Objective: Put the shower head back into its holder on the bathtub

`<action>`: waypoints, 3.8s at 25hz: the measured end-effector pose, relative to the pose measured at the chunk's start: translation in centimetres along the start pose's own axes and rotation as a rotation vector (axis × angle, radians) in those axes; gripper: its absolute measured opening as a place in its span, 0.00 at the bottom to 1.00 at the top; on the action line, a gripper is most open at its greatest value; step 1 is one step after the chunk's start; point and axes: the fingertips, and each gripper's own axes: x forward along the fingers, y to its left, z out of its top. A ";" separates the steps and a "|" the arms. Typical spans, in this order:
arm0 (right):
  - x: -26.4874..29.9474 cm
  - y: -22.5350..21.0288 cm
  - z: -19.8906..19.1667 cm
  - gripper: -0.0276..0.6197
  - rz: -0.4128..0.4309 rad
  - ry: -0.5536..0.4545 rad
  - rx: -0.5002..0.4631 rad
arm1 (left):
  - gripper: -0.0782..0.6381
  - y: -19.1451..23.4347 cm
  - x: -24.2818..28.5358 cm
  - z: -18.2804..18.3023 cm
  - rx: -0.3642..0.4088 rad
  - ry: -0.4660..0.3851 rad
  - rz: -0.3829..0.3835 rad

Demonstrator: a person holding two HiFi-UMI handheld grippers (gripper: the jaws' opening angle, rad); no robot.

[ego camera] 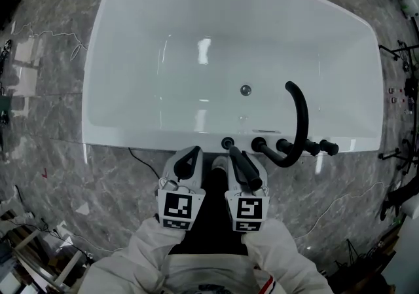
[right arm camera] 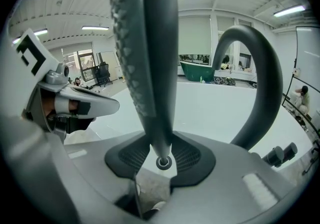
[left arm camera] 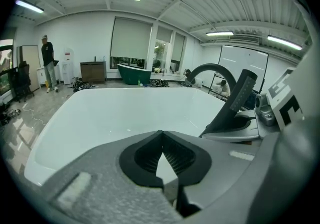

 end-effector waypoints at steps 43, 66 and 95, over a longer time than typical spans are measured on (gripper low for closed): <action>4.7 0.0 -5.3 0.25 -0.004 0.109 0.003 | 0.11 1.5 3.3 -3.7 -0.051 0.057 -0.025; 6.5 0.2 -6.1 0.25 -0.006 0.142 -0.011 | 0.11 2.1 4.2 -4.8 -0.081 0.091 -0.031; 6.1 0.2 -6.7 0.34 0.050 0.183 0.075 | 0.11 1.4 2.6 -4.0 -0.064 0.080 0.009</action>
